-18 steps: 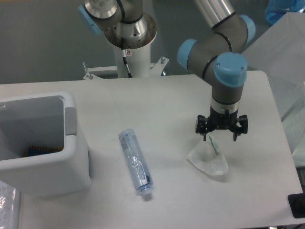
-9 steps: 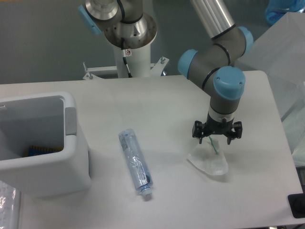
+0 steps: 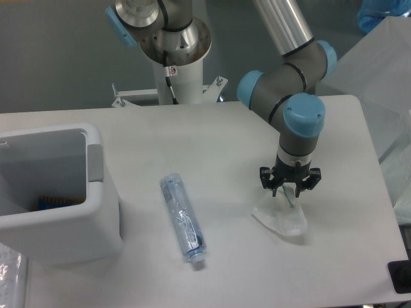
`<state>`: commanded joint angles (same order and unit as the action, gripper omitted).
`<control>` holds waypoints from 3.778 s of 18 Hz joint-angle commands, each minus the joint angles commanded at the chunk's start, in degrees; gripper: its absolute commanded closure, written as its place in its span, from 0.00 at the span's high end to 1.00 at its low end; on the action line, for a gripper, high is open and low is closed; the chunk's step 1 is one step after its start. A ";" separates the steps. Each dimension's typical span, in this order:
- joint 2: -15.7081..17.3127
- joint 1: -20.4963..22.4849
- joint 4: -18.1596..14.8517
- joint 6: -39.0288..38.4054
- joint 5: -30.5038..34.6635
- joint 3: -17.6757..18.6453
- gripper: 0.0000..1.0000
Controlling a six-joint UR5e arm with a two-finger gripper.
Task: Place the trash in the trash can
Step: 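Close the gripper on the crumpled white tissue, then lift the tissue and carry it over the white bin, then open the gripper to drop the tissue into the bin, then move the open gripper over the clear plastic bottle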
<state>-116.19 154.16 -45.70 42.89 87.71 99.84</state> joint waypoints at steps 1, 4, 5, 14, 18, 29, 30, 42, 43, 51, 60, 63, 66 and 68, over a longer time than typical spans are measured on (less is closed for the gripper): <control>0.00 0.00 0.00 0.00 -0.09 0.00 0.17; 0.17 0.09 0.00 -0.09 -0.09 -0.44 0.13; 0.35 0.09 -0.09 -0.09 -0.17 -0.87 0.13; 1.14 -0.44 -0.79 -0.87 -2.01 -5.61 0.07; 5.62 -1.05 -0.97 -8.42 -11.75 -8.96 0.07; 17.66 -10.88 -0.79 -34.18 -20.65 -13.98 0.08; 18.71 -12.64 -0.79 -34.10 -20.57 -13.80 0.08; 22.06 -29.61 -0.44 -16.28 -20.30 -12.92 0.08; 21.97 -30.58 -0.61 -14.17 -20.30 -12.92 0.08; 21.97 -35.24 -0.62 -13.27 -20.30 -7.66 0.08; 21.97 -35.24 -0.44 -13.80 -20.22 -7.03 0.92; 22.15 -35.16 -0.35 -14.85 -20.13 -7.38 1.00; 22.24 -34.81 -0.44 -17.39 -20.13 -8.17 1.00; 22.06 -31.75 -0.61 -20.99 -20.13 -8.70 1.00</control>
<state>-94.13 122.41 -46.32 21.90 67.59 91.14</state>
